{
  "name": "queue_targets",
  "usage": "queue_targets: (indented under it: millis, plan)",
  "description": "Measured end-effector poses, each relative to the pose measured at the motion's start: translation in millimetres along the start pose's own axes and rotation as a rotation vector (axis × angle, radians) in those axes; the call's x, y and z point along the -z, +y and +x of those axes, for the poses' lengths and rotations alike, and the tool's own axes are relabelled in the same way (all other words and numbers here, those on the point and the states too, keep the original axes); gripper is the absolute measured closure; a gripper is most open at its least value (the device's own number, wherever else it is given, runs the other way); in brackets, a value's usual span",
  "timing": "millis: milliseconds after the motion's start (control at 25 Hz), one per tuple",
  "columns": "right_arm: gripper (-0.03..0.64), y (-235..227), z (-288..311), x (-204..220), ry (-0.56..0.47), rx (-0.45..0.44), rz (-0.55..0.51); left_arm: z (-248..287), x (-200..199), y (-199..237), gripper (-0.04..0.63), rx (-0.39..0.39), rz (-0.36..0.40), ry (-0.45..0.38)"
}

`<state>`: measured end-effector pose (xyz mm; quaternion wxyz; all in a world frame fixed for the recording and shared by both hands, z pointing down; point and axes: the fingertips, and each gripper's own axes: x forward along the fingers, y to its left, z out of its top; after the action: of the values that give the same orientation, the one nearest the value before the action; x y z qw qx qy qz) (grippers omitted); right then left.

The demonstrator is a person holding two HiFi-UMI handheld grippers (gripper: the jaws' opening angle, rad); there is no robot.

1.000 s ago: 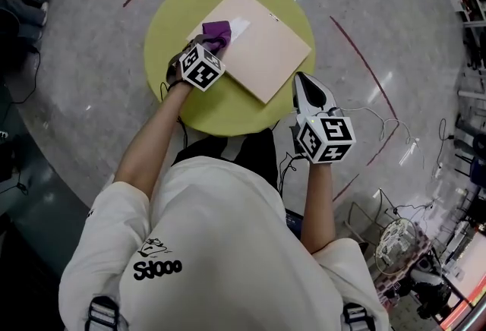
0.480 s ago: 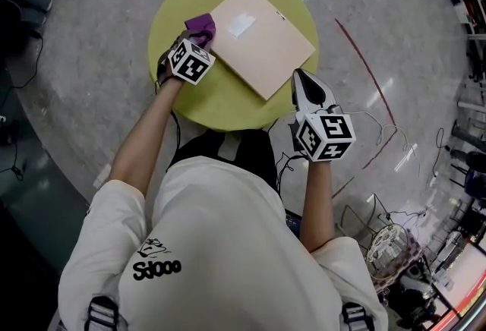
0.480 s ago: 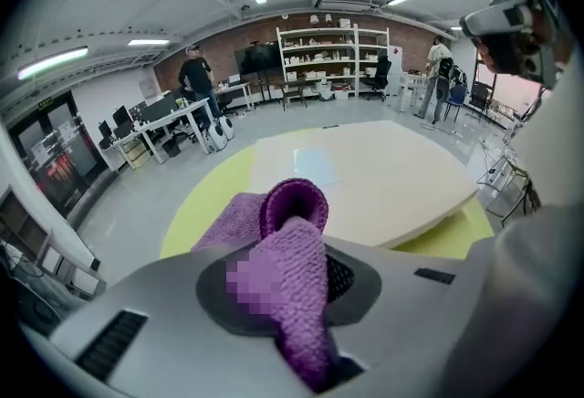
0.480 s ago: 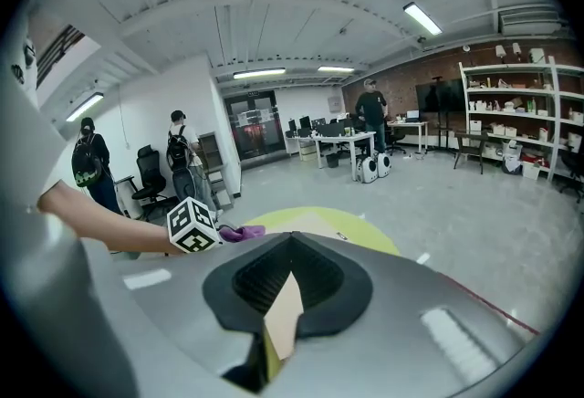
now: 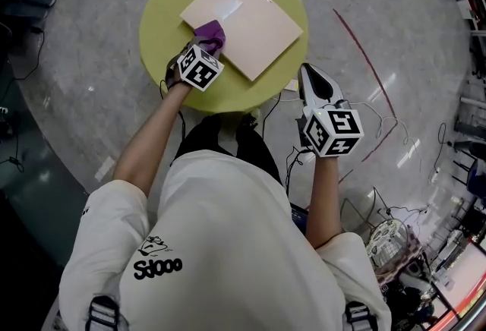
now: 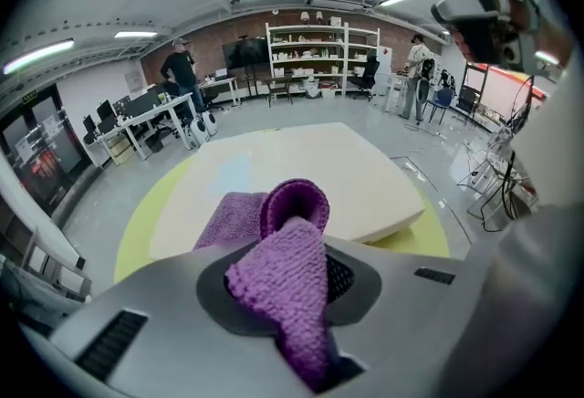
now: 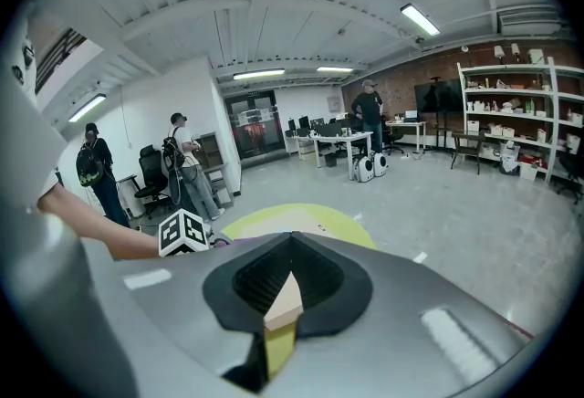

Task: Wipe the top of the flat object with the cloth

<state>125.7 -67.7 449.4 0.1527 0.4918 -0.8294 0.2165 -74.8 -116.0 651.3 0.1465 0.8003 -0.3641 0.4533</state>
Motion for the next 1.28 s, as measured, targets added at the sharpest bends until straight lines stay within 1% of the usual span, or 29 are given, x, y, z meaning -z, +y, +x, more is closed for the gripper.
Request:
queue_targets:
  millis: [320, 440, 600, 680, 760, 880, 920, 960, 1080, 1160, 1280]
  plan:
    - [0.606, -29.8, -38.5, 9.5, -0.006, -0.021, -0.004, 0.2, -7.3, -72.5, 0.534, 0.029, 0.018, 0.035]
    - [0.606, -42.0, -48.1, 11.4, -0.012, -0.029, -0.006, 1.7, -13.2, -92.4, 0.534, 0.032, 0.024, 0.031]
    - [0.606, -57.3, -62.7, 21.6, -0.003, -0.033, -0.006, 2.7, -20.1, -121.1, 0.534, 0.044, 0.062, 0.036]
    - [0.606, -61.6, -68.5, 24.8, 0.003, -0.035, -0.013, 2.2, -22.5, -128.9, 0.534, 0.038, 0.084, 0.045]
    - [0.606, -65.3, -73.8, 24.8, 0.002, -0.033, -0.02, 1.9, -24.3, -132.7, 0.534, 0.034, 0.09, 0.053]
    - [0.606, -70.2, -79.8, 22.1, -0.007, -0.027, -0.033, 2.9, -29.1, -140.0, 0.534, 0.056, 0.107, 0.046]
    - [0.606, -71.2, -80.7, 20.3, -0.011, -0.024, -0.039, 2.1, -33.8, -140.7, 0.534, 0.061, 0.11, 0.02]
    - [0.606, -71.4, -81.0, 17.6, -0.016, -0.02, -0.045, -0.7, -41.2, -138.9, 0.534, 0.061, 0.099, -0.028]
    - [0.606, -67.6, -77.6, 2.2, -0.043, -0.017, -0.074, -22.0, -72.1, -117.0, 0.534, 0.043, -0.006, -0.22]
    - [0.606, -62.4, -70.4, -13.0, -0.064, -0.017, -0.107, -44.2, -94.1, -92.9, 0.534, 0.022, -0.049, -0.334]
    - [0.606, -47.8, -56.5, -34.1, -0.077, -0.011, -0.165, -85.5, -117.5, -56.9, 0.534, -0.012, -0.042, -0.448]
